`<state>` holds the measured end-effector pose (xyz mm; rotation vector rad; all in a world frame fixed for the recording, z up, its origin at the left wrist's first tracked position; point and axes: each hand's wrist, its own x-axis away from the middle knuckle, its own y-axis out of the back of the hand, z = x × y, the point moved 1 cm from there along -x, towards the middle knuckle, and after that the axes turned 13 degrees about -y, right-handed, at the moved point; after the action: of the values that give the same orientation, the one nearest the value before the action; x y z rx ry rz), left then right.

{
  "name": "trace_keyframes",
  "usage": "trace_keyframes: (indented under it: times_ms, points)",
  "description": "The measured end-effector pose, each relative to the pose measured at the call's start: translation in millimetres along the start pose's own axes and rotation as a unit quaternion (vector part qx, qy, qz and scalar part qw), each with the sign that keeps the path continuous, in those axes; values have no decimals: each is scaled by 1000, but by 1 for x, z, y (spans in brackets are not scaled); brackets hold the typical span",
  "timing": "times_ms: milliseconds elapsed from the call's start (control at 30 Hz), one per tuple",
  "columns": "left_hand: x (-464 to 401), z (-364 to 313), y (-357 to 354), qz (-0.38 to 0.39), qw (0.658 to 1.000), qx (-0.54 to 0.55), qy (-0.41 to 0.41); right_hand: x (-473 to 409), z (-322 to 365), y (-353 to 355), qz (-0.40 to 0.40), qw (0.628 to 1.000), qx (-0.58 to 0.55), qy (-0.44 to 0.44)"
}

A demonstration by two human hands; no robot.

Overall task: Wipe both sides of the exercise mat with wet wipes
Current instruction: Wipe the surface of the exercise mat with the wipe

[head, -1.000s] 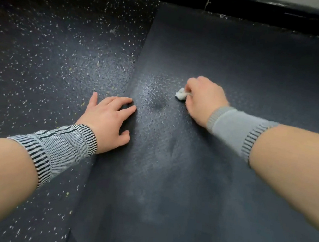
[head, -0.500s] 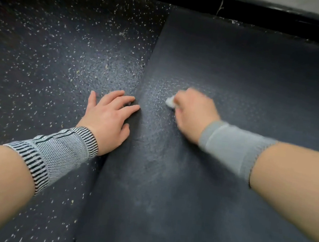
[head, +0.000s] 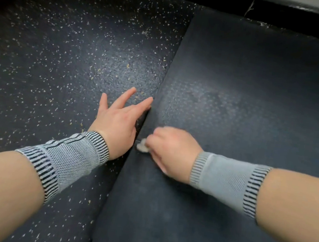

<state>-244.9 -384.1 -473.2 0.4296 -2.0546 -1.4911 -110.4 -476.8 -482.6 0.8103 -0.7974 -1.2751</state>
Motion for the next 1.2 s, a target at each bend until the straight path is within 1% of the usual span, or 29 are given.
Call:
trace_keyframes:
  times_ms: [33,67,100,133,200,267,300,333,367,433,467,500,533,567,600,667,700,733,767,833,867,900,933,1000,1067,1100,1133,1167,1200]
  points:
    - [1,1,0,1,1000,4,5,9,7,-6,35,998,-4,49]
    - [2,2,0,1,1000,8,12,6,4,-7,42,996,7,78]
    - [3,3,-1,1,1000,11,18,-5,-3,-2,31,996,30,73]
    - [4,4,-1,2,1000,14,22,-21,-12,7,14,997,59,39]
    - [7,4,-3,2,999,24,25,-58,-40,24,-45,989,121,-78]
    - [6,3,-2,-3,999,29,21,-80,-53,34,-80,973,116,-185]
    - [5,2,-2,-4,1000,24,17,-81,-49,33,-84,969,102,-209]
    - [3,1,-1,-6,1000,19,14,-74,-41,27,-75,971,99,-202]
    - [0,0,-1,-10,1000,17,14,-63,-32,18,-59,980,92,-167]
    - [-3,-3,-1,-13,1000,16,21,-32,-10,6,-7,997,56,-52]
    - [-4,-4,-2,-13,1000,16,23,-24,-7,6,13,999,40,-21]
    - [-3,-5,-3,-12,1000,16,24,-26,-13,10,14,999,44,-6]
    - [-3,-6,-5,-10,1000,16,23,-37,-23,18,5,997,68,-28]
    - [-4,-7,-5,-6,1000,15,20,-50,-35,26,-10,992,96,-77]
    - [-5,-8,-6,-1,1000,13,18,-66,-52,33,-36,983,111,-145]
    - [-8,-10,-5,12,1000,2,12,-90,-80,51,-92,953,101,-269]
    - [-10,-10,-4,20,1000,-5,7,-93,-85,55,-114,941,88,-306]
    - [-13,-11,-2,27,1000,-10,2,-89,-83,52,-122,941,82,-303]
    - [-16,-12,-1,33,999,-13,-2,-78,-76,44,-105,951,87,-279]
    - [-21,-13,0,38,999,-16,-6,-42,-48,25,-60,984,62,-154]
    - [-23,-14,0,41,999,-18,-7,-25,-39,21,-36,993,46,-99]
    - [-25,-14,0,45,999,-21,-7,-17,-40,22,-17,997,46,-62]
    - [-26,-15,-1,49,998,-23,-7,-18,-50,28,-7,996,64,-61]
    - [-28,-16,-3,53,998,-24,-8,-33,-81,44,-28,982,108,-151]
    - [-31,-18,-3,48,999,-24,-9,-49,-114,61,-97,951,115,-270]
    - [-33,-19,-2,46,999,-28,-10,-53,-122,66,-126,934,108,-315]
    - [-36,-21,0,45,998,-32,-10,-51,-121,66,-140,928,101,-331]
    - [-40,-23,2,45,998,-37,-10,-44,-115,61,-121,932,101,-327]
    - [-44,-25,3,47,998,-41,-10,-33,-105,52,-95,944,96,-300]
